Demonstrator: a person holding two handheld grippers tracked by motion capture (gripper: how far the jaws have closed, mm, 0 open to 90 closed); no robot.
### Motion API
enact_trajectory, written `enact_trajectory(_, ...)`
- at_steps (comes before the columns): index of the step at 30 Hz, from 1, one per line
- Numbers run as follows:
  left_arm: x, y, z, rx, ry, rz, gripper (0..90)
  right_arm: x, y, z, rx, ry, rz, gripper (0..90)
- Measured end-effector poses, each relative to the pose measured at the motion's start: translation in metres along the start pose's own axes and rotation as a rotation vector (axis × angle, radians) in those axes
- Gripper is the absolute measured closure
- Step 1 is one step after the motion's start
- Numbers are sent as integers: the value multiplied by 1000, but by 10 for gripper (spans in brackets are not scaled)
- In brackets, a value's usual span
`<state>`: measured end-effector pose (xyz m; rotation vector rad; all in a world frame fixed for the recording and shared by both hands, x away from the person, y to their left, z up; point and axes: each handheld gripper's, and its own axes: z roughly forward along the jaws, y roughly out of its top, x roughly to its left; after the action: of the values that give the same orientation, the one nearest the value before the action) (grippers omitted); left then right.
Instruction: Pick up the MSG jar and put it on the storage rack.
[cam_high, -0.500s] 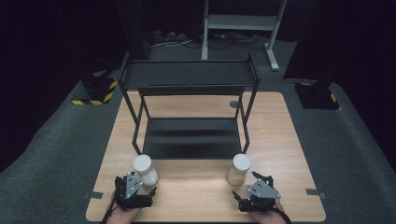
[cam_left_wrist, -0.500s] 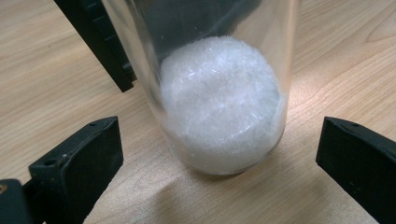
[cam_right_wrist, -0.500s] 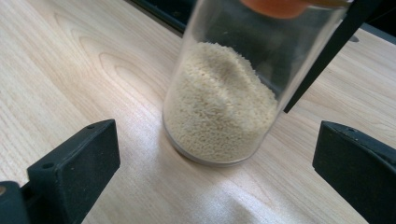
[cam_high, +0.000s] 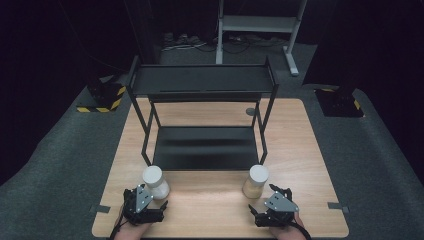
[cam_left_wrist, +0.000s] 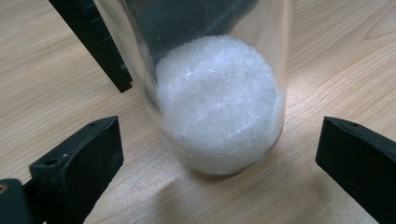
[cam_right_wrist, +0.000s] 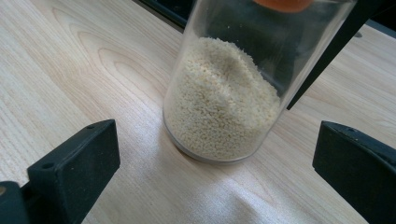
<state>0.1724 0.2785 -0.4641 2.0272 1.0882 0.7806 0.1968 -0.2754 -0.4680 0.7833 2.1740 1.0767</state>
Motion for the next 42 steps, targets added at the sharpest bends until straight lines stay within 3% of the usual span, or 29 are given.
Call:
enact_trajectory(15,8,-4,-1,-23,-33,-22,6,1,1,1,7,-8,9,0)
enact_trajectory(25,17,-17,-8,-93,-49,-55,4,2,4,2,22,-10,-4,0)
enact_trajectory(30,19,-20,-14,-121,-37,-66,4,3,4,2,21,-10,-4,0)
enact_trajectory(42,21,-18,-24,-173,-46,-100,4,1,3,2,19,-3,1,0)
